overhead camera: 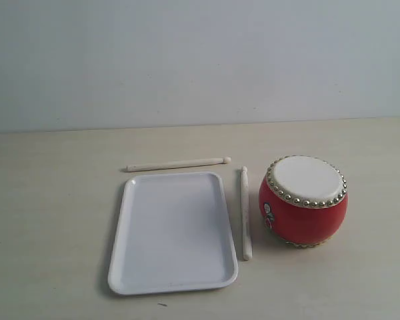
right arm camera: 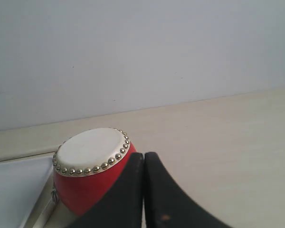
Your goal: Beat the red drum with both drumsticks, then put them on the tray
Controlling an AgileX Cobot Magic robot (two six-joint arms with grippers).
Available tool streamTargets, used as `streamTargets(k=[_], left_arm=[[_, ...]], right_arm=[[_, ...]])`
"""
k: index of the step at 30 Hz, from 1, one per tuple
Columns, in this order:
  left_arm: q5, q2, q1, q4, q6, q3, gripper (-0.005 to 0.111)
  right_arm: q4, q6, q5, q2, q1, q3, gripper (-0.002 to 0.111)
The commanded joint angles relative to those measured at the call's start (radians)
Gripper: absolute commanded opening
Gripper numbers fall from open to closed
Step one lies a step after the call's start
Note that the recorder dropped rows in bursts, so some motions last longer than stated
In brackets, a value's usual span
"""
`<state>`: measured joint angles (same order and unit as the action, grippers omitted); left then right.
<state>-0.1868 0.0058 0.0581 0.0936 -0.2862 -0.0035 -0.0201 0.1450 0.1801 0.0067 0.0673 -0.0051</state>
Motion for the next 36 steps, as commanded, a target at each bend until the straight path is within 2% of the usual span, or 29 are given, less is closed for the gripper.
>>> streamTargets(k=[1, 22, 27, 31, 34, 36], left_arm=[[0.002, -0.006, 0.0, 0.001, -0.003, 0.004, 0.0], [0.002, -0.006, 0.0, 0.001, -0.003, 0.004, 0.0], [0.142, -0.006, 0.0, 0.001, -0.007, 0.004, 0.0], [0.181, -0.006, 0.0, 0.001, -0.011, 0.004, 0.0], [0.245, -0.006, 0.0, -0.001, -0.138, 0.004, 0.0], [0.267, -0.006, 0.0, -0.001, -0.165, 0.004, 0.0]], right_arm=[[0.002, -0.004, -0.003, -0.007, -0.006, 0.005, 0.0], [0.002, -0.004, -0.003, -0.007, -0.006, 0.005, 0.0], [0.002, -0.004, -0.003, -0.007, -0.006, 0.005, 0.0], [0.002, -0.004, -0.003, -0.007, -0.006, 0.005, 0.0], [0.002, -0.004, -0.003, -0.007, -0.006, 0.005, 0.0], [0.002, -0.004, -0.003, -0.007, -0.006, 0.005, 0.0]])
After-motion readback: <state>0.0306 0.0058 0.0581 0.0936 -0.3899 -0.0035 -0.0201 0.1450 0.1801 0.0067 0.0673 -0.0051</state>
